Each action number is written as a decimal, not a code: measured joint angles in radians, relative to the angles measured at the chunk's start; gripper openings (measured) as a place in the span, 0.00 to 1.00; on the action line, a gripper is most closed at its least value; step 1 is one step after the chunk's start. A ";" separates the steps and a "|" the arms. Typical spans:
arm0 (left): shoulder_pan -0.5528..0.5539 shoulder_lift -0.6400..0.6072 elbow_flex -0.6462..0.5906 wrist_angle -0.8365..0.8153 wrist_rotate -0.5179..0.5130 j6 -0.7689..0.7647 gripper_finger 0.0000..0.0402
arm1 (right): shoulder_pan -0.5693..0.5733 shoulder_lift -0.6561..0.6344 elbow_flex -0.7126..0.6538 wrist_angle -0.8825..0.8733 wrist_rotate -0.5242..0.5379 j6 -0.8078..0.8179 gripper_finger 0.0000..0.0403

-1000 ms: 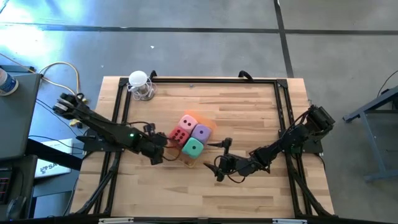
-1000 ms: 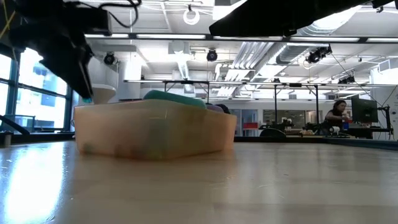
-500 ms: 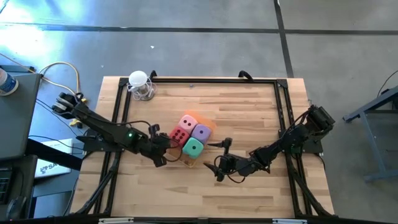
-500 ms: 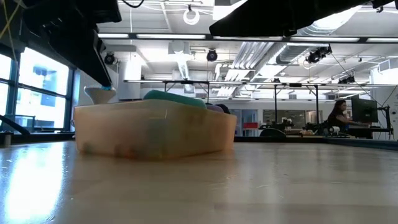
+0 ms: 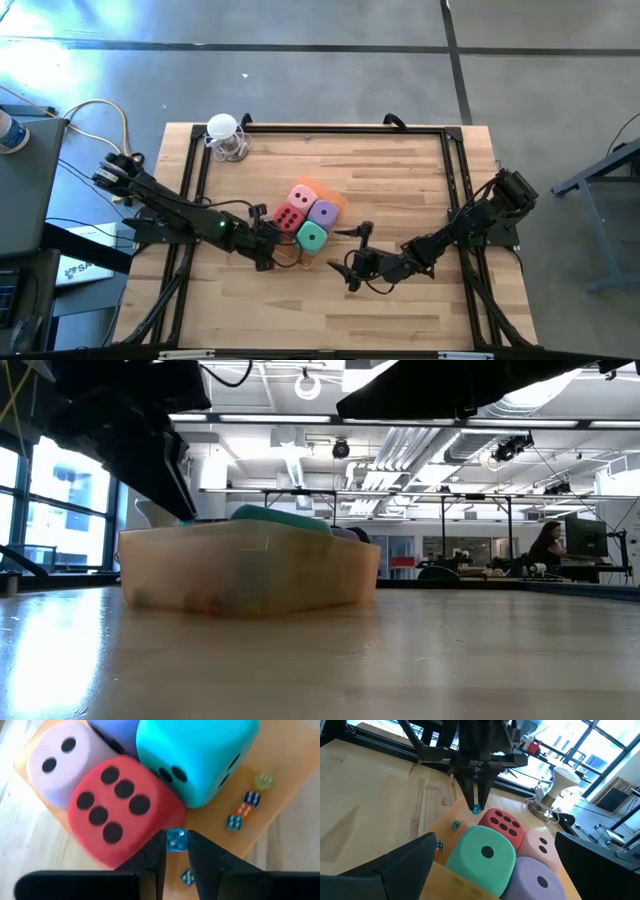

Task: Pick & Place Dice
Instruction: Put the bottom small light blue die into the orange bin, then put the small light blue die into the orange bin

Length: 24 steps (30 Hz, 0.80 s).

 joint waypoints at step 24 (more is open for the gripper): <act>0.058 0.003 0.000 0.047 0.045 -0.078 0.42 | 0.000 0.000 0.000 0.000 0.006 0.050 0.99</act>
